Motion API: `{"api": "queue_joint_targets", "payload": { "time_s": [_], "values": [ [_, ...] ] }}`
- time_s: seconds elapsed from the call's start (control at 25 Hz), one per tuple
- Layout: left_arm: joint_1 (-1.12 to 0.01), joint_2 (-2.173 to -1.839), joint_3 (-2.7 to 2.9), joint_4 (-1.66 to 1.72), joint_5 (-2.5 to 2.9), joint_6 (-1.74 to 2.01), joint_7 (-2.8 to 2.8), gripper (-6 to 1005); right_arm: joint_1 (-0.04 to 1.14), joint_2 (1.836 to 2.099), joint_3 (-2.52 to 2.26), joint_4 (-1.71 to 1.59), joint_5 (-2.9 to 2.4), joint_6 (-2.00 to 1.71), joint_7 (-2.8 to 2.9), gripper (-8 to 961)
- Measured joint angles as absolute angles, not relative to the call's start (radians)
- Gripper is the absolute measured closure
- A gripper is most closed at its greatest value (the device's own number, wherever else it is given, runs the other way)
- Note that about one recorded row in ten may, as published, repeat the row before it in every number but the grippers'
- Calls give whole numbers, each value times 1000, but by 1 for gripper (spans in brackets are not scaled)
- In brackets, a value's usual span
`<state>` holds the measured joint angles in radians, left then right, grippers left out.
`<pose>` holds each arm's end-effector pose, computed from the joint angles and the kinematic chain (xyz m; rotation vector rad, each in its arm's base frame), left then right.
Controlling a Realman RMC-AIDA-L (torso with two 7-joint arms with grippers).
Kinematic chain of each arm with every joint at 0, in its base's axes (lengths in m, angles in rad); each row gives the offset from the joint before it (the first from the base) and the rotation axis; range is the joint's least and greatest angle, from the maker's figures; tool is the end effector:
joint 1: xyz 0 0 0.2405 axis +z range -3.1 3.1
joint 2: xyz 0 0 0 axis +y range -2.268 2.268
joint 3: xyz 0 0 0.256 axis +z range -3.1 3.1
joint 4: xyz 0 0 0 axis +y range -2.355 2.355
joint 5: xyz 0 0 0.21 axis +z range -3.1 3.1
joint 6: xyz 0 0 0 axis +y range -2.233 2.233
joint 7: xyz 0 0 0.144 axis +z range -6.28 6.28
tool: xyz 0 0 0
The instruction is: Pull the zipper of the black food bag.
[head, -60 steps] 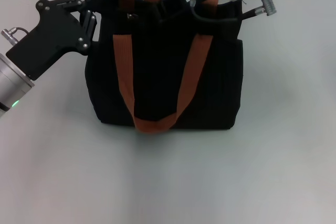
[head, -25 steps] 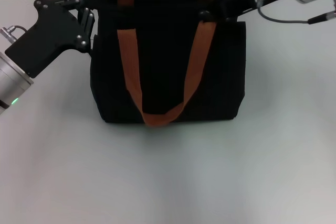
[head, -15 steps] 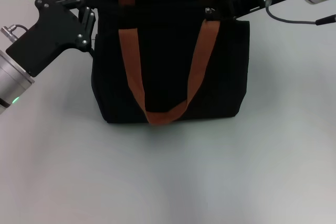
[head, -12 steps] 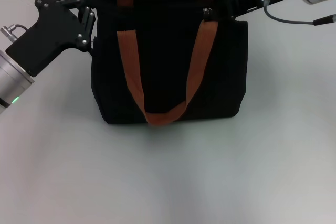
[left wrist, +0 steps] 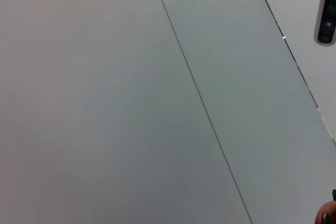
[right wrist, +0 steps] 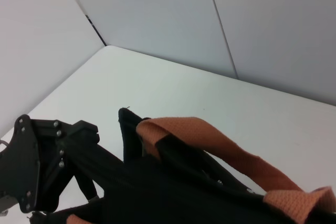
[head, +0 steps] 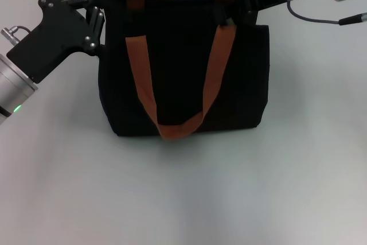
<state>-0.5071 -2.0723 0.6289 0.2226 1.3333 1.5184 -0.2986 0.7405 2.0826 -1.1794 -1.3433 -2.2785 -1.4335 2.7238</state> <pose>-0.2681 0.3328 0.0044 -2.0072 0.0841 -0.8733 0.0936 0.3956 0.0256 -2.5721 1.1099 0.2276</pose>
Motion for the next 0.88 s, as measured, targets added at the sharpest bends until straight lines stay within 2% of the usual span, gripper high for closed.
{"api": "queue_joint_targets", "payload": {
  "time_s": [0.12, 0.56, 0.76, 0.88],
  "values": [
    [-508, -2072, 629, 222, 1333, 1518, -299, 972, 743, 2082, -1179, -1343, -2285, -1442, 2726, 567],
    [-507, -2072, 630, 222, 1333, 1519, -300, 973, 720, 2083, -1141, -1383, -2269, -1467, 2708, 342],
    [-502, -2072, 629, 222, 1334, 1519, -302, 972, 651, 2085, -1023, -1384, -2020, -1456, 2523, 159],
    [-500, -2072, 628, 222, 1334, 1519, -306, 972, 600, 2080, -962, -1303, -1791, -1473, 2323, 146]
  ]
}}
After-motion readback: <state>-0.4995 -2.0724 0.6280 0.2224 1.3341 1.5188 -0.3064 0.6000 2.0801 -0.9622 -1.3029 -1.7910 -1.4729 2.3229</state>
